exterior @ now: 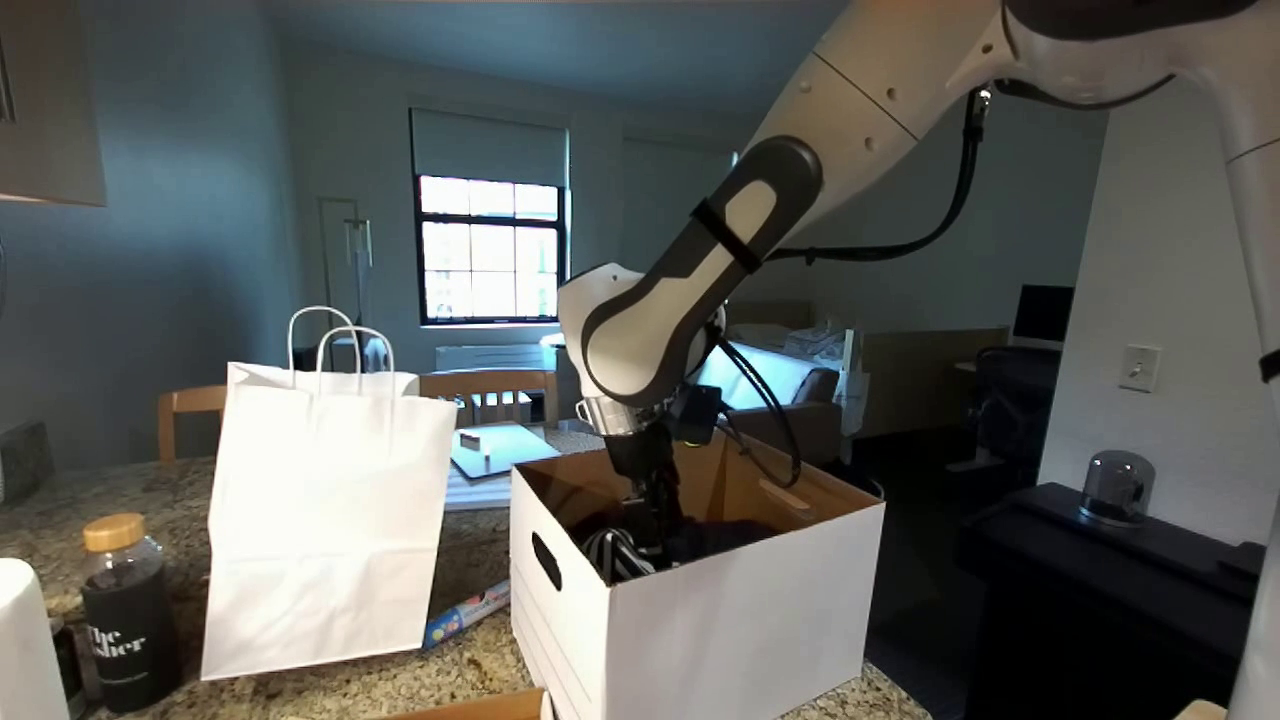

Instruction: Remove three bottles from the box

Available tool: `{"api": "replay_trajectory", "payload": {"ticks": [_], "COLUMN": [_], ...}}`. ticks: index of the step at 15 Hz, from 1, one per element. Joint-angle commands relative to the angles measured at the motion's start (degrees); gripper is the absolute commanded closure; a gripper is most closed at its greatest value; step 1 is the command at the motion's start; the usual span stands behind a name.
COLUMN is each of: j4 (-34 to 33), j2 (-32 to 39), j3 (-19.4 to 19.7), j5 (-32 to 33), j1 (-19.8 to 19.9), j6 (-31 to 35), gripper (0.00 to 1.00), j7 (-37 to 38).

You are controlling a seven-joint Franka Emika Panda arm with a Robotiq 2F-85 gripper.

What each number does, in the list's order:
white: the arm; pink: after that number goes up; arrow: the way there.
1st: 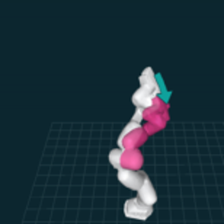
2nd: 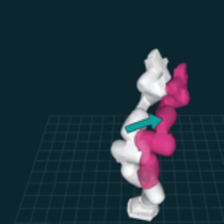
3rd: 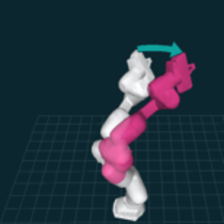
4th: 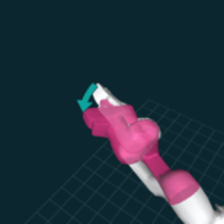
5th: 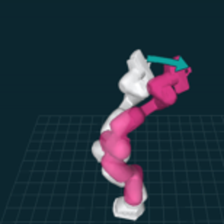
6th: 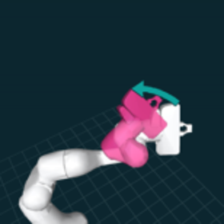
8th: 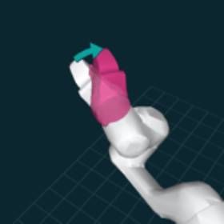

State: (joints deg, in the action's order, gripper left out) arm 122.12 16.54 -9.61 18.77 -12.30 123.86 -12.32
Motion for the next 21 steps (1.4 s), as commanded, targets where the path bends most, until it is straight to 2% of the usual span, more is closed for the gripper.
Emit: {"api": "replay_trajectory", "payload": {"ticks": [1, 12, 21], "j4": [2.39, 5.71, 6.01], "j2": [-0.38, -0.51, 1.82], "j3": [0.40, 0.79, 1.17], "j5": [2.91, 6.93, 6.24], "j1": [-0.77, -1.71, -1.76], "j6": [1.91, 2.04, 0.30], "gripper": [0.00, 0.00, 0.00], "j7": [4.25, 10.63, 10.60]}}
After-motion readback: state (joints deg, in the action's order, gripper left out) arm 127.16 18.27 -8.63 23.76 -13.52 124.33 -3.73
